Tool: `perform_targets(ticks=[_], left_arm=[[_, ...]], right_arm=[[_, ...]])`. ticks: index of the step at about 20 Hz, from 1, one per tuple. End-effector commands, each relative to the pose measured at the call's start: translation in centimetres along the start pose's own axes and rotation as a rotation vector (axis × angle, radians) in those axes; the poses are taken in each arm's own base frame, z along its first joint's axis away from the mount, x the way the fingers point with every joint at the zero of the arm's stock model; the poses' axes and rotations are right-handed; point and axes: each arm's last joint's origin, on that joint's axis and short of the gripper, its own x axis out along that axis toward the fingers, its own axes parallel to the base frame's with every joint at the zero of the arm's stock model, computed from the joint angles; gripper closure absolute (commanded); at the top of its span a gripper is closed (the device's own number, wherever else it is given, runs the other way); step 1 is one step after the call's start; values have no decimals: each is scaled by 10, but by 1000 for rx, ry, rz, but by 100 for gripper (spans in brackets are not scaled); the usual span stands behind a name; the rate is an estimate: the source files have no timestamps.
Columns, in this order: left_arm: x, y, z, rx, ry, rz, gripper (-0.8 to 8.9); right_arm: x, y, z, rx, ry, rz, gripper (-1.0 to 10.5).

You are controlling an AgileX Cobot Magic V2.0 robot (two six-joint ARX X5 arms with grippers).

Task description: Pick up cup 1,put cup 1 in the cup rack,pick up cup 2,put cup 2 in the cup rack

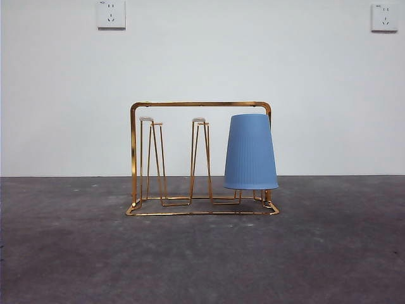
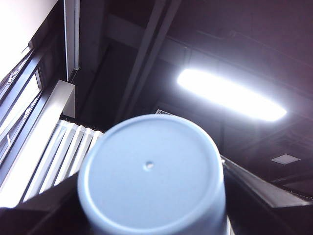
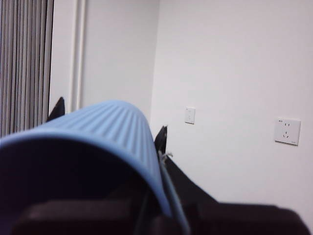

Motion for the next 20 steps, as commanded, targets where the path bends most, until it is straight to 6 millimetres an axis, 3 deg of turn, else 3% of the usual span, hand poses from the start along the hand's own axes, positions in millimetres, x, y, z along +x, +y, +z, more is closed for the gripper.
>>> perform_targets(ticks=[1,3,7,12,16,20], left_arm=[[-1,-4,4,15,-20,-30,821],[-2,-7,11,28,-30,-36,821],[-4,-16,31,69,-13,-6,821],[-18,-38,57,242,220,222,821],[-51,-61,74,477,400,676,820],[-79,-65,67,633,580,1111,820]], right_arm=[[-1,-1,-3,6,29,-32,862],[-6,0,-3,10,46,-37,744],[-24,4,-5,23,118,-60,743],[-58,11,-10,44,253,-101,748],[-80,14,-23,16,432,-191,752],[-87,15,-29,6,501,-216,753]])
